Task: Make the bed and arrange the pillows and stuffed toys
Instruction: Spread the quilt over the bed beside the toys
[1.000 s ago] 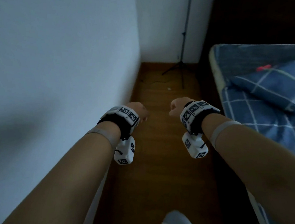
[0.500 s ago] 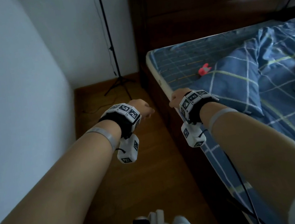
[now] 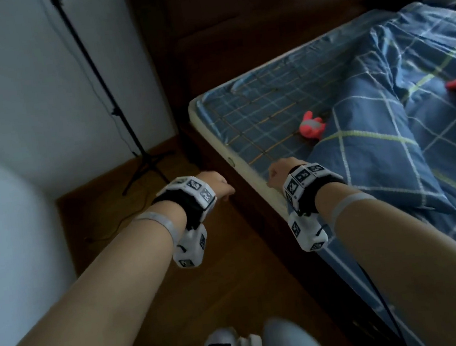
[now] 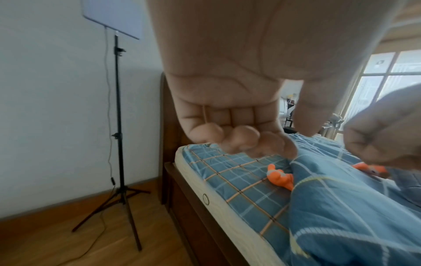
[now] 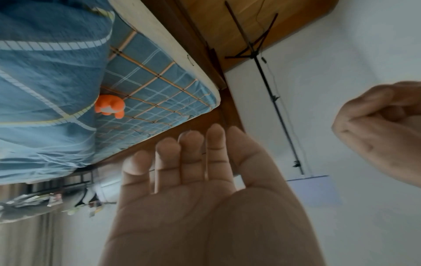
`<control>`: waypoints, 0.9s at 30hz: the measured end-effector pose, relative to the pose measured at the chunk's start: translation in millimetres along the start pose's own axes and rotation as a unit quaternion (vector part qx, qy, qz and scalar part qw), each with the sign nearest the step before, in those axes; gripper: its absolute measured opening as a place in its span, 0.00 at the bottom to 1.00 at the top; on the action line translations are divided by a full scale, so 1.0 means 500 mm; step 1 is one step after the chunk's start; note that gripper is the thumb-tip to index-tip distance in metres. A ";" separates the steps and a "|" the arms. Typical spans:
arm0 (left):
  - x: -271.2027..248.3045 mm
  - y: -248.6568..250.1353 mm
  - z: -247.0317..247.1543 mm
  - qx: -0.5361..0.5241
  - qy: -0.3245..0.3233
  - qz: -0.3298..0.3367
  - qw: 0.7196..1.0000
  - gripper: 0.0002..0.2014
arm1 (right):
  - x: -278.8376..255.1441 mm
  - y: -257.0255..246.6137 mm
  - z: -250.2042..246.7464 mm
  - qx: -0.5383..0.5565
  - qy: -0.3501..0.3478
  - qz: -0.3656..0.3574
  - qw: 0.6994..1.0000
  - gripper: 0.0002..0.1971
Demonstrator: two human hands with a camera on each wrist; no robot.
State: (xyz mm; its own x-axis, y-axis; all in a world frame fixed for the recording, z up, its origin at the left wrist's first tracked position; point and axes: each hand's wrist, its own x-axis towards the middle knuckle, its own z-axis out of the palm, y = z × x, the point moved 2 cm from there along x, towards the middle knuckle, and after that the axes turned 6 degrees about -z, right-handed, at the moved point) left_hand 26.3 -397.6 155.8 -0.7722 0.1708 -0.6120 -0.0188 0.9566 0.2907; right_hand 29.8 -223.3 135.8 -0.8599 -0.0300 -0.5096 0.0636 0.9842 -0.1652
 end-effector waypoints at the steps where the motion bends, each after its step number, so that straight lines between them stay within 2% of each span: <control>1: 0.042 0.008 -0.027 0.005 -0.003 0.004 1.000 0.19 | 0.025 0.010 -0.015 0.010 -0.002 0.014 1.000 0.11; 4: 0.163 0.067 -0.086 -0.012 -0.011 0.024 1.000 0.17 | 0.087 0.069 -0.063 0.043 0.013 0.067 0.997 0.09; 7: 0.295 0.158 -0.108 -0.005 -0.046 0.066 0.997 0.14 | 0.183 0.178 -0.085 0.079 0.039 0.127 0.988 0.08; 11: 0.483 0.257 -0.104 -0.008 -0.086 0.092 0.992 0.14 | 0.313 0.314 -0.077 0.191 0.047 0.181 0.964 0.13; 15: 0.644 0.325 -0.094 0.046 -0.126 0.088 0.987 0.13 | 0.398 0.412 -0.048 0.298 0.027 0.259 0.918 0.17; 17: 0.723 0.355 -0.093 0.060 -0.135 0.089 0.985 0.14 | 0.443 0.458 -0.027 0.337 0.067 0.310 0.887 0.21; 19: 0.802 0.386 -0.087 0.059 -0.148 0.087 0.983 0.15 | 0.481 0.498 -0.007 0.348 0.137 0.373 0.849 0.28; 22: 0.918 0.447 -0.069 0.070 -0.158 0.095 0.980 0.05 | 0.525 0.545 0.035 0.342 0.147 0.462 0.805 0.37; 24: 1.008 0.492 -0.041 0.064 -0.141 0.108 0.982 0.18 | 0.554 0.572 0.084 0.375 0.120 0.482 0.783 0.38; 27: 1.121 0.570 0.002 0.033 -0.130 0.157 0.978 0.36 | 0.605 0.601 0.164 0.412 0.087 0.464 0.779 0.39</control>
State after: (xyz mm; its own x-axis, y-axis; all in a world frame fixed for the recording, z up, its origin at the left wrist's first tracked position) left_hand -411.2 -28.7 -105.1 -0.5450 0.5052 -0.6691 0.2407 0.8587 0.4524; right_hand -169.5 49.2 -137.4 -0.3019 0.7224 -0.6220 0.9407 0.1198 -0.3174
